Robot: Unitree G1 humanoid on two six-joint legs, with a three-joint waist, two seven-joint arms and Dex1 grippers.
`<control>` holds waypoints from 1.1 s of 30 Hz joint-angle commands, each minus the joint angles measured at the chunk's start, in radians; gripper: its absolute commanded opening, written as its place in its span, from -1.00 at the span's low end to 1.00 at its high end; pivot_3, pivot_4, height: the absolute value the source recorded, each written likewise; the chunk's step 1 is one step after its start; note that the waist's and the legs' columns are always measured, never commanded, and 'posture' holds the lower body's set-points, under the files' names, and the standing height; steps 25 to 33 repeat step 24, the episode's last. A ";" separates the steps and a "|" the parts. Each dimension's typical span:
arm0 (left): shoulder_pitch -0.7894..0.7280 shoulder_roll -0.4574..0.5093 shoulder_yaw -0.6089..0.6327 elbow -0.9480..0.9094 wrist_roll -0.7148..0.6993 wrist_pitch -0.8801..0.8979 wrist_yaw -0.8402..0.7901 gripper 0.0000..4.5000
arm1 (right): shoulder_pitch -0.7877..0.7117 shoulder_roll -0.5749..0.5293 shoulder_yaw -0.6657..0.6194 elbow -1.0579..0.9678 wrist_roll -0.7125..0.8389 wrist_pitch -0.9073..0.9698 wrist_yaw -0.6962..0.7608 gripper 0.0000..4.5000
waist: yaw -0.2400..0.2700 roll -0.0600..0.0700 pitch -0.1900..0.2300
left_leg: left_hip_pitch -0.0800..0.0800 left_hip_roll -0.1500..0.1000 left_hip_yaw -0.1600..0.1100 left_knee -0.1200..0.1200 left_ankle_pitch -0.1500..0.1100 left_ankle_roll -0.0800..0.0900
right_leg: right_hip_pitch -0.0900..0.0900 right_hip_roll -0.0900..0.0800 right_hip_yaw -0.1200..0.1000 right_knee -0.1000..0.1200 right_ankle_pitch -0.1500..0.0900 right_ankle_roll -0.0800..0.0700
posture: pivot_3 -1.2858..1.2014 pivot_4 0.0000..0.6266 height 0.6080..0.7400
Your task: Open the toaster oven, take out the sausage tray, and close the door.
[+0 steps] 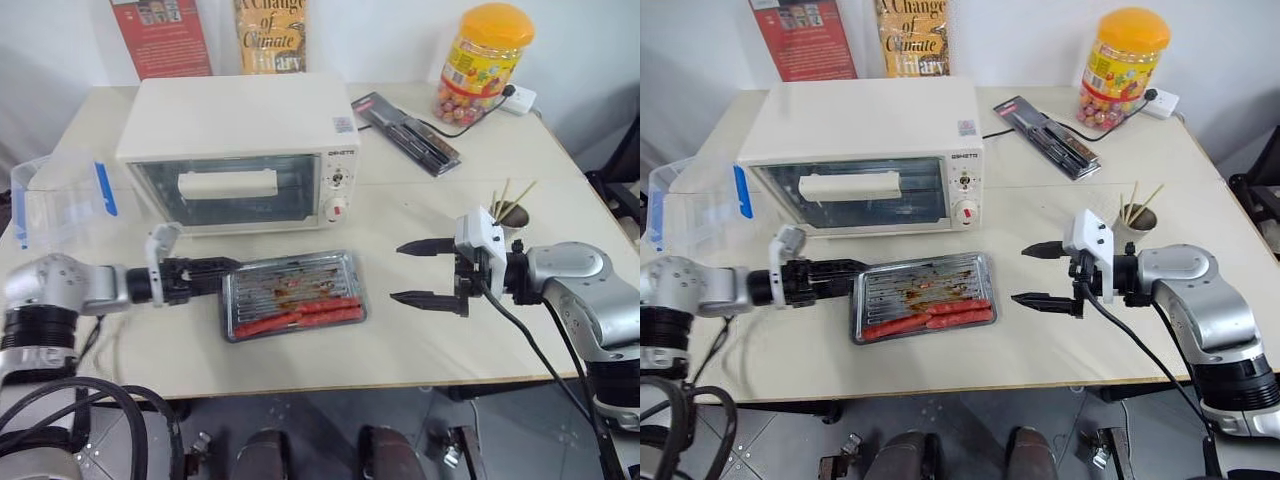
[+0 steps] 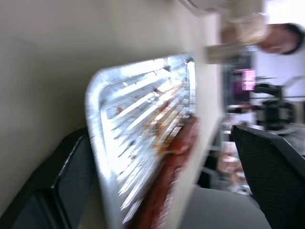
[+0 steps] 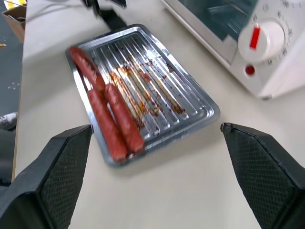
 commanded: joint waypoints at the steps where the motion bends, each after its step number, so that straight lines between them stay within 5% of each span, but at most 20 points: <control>1: 0.020 0.083 -0.004 -0.047 0.082 -0.078 -0.098 1.00 | -0.014 -0.021 -0.018 0.017 -0.007 -0.036 0.018 1.00 | 0.000 -0.001 0.000 | 0.000 0.000 0.001 0.000 0.000 0.000 | -0.001 0.000 0.000 0.000 0.000 0.000 | 0.03 -0.52 1.00; 3: 0.035 0.118 -0.017 -0.068 0.123 -0.125 -0.150 1.00 | -0.018 -0.021 -0.014 0.038 -0.018 -0.051 0.023 1.00 | 0.002 -0.001 0.001 | -0.001 0.000 0.001 0.000 0.000 0.000 | -0.002 0.000 0.000 0.001 0.000 0.000 | 0.03 -0.52 1.00; 6: 0.147 0.135 0.070 -0.146 0.184 -0.415 -0.258 1.00 | -0.009 -0.015 -0.012 0.078 -0.044 -0.088 0.020 1.00 | 0.004 -0.002 0.001 | -0.003 0.000 0.006 0.000 0.000 0.000 | -0.008 -0.001 0.003 0.004 0.000 0.000 | 0.03 -0.52 1.00; 9: 0.262 0.054 0.214 -0.233 0.219 -0.798 -0.357 1.00 | 0.006 -0.007 -0.012 0.099 -0.063 -0.115 0.011 1.00 | 0.004 -0.002 0.001 | -0.005 0.001 0.007 0.001 0.000 0.000 | -0.011 -0.001 0.003 0.005 0.000 0.000 | 0.03 -0.52 1.00; 15: 0.438 0.022 0.294 -0.287 0.296 -1.045 -0.417 1.00 | 0.080 -0.014 -0.026 0.097 -0.070 -0.122 0.001 1.00 | 0.004 -0.003 0.001 | -0.007 0.001 0.007 0.002 0.000 0.000 | -0.012 -0.001 0.003 0.006 0.000 0.000 | 0.03 -0.52 1.00; 21: 0.567 -0.006 0.417 -0.245 0.298 -1.197 -0.467 1.00 | 0.183 0.005 -0.037 0.086 -0.121 -0.201 -0.073 1.00 | 0.003 -0.003 0.001 | -0.007 0.002 0.008 0.002 -0.001 0.001 | -0.013 -0.001 0.003 0.006 0.000 0.000 | 0.03 -0.52 1.00; 33: 0.601 -0.003 0.435 -0.218 0.317 -1.233 -0.471 1.00 | 0.210 0.018 -0.049 0.069 -0.116 -0.193 -0.118 1.00 | 0.003 -0.003 0.001 | -0.007 0.002 0.008 0.003 -0.001 0.001 | -0.012 -0.001 0.003 0.006 0.000 0.000 | 0.03 -0.52 1.00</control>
